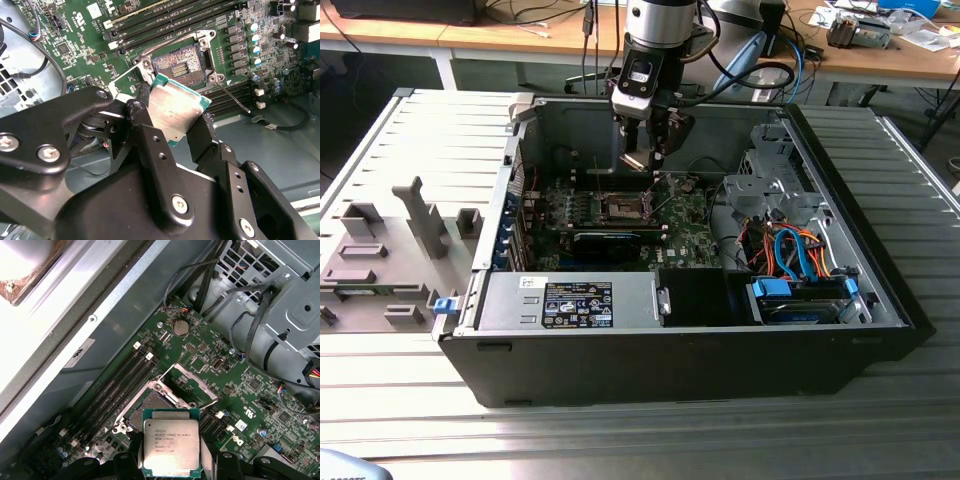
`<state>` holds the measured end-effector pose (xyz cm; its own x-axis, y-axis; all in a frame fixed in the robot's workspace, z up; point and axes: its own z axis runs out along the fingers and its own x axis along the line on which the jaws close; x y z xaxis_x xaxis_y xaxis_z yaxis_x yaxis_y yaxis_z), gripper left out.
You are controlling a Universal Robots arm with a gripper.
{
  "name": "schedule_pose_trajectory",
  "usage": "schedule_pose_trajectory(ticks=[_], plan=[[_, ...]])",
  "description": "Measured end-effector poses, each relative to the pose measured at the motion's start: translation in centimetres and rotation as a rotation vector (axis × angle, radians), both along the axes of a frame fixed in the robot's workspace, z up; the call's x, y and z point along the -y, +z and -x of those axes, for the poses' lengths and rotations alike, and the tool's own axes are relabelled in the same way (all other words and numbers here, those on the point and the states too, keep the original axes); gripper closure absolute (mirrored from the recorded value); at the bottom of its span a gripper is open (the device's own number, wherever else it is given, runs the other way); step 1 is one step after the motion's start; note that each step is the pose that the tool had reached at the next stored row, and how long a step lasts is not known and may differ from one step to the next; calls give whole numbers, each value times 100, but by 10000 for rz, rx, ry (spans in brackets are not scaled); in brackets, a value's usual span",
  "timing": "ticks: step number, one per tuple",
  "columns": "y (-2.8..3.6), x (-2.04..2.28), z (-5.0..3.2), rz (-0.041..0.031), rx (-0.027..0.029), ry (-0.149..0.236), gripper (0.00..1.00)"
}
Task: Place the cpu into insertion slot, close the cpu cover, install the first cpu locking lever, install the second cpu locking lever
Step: 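Place the cpu into insertion slot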
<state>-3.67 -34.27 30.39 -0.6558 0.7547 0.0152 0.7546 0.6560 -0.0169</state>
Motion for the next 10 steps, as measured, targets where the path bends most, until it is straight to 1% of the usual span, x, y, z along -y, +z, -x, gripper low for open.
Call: schedule_pose_trajectory(ticks=[10], plan=[[0, 0, 0, 11, 0, -50, 45]])
